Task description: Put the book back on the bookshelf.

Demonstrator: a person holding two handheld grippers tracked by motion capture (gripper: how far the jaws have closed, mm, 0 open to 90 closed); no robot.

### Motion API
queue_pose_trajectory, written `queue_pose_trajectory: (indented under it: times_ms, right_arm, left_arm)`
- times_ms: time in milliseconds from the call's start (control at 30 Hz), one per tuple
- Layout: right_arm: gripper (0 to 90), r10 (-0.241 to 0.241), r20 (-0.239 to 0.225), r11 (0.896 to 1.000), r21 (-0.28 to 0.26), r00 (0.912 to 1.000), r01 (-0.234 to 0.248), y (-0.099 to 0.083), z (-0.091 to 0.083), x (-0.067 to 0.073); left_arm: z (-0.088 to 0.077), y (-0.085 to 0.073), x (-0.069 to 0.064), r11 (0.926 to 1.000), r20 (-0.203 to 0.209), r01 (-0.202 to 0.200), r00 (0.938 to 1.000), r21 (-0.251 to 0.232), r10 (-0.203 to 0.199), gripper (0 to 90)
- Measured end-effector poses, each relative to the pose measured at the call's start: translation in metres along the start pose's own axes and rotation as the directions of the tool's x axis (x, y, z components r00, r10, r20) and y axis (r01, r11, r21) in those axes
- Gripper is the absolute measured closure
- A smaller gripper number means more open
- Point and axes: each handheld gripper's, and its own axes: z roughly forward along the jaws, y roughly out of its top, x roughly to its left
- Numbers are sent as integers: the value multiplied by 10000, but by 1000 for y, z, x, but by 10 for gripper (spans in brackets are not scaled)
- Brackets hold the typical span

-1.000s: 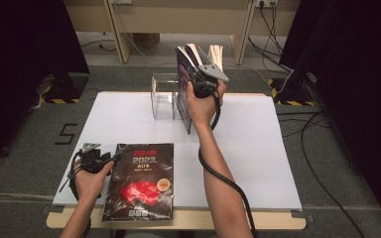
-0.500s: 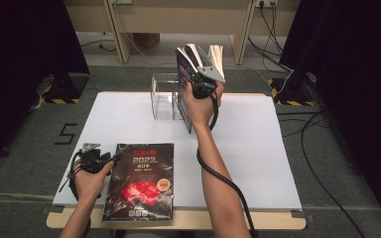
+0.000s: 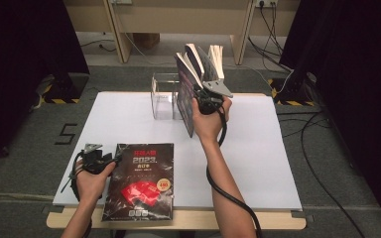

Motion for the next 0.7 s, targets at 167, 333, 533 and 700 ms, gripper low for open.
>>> queue_pose_trajectory:
  times_ms: [167,333,533,700]
  right_arm:
    - [811,44,-175,9995,303,9998,-39,2,-4,-5]
    - [787,161,-278,9981,604,9995,-144,5,-3,-8]
    - [743,458,-357,9955,841,9983,-426,9,-1,-10]
    - [714,640,-431,9935,968,9970,-595,11,-1,-7]
  left_arm:
    - [0,0,0,10000,28,16,10000,-23,-16,536]
    - [0,0,0,10000,21,21,10000,24,-21,536]
    - [0,0,0,10000,45,41,10000,-3,-41,535]
    - [0,0,0,10000,56,62,10000,0,-62,535]
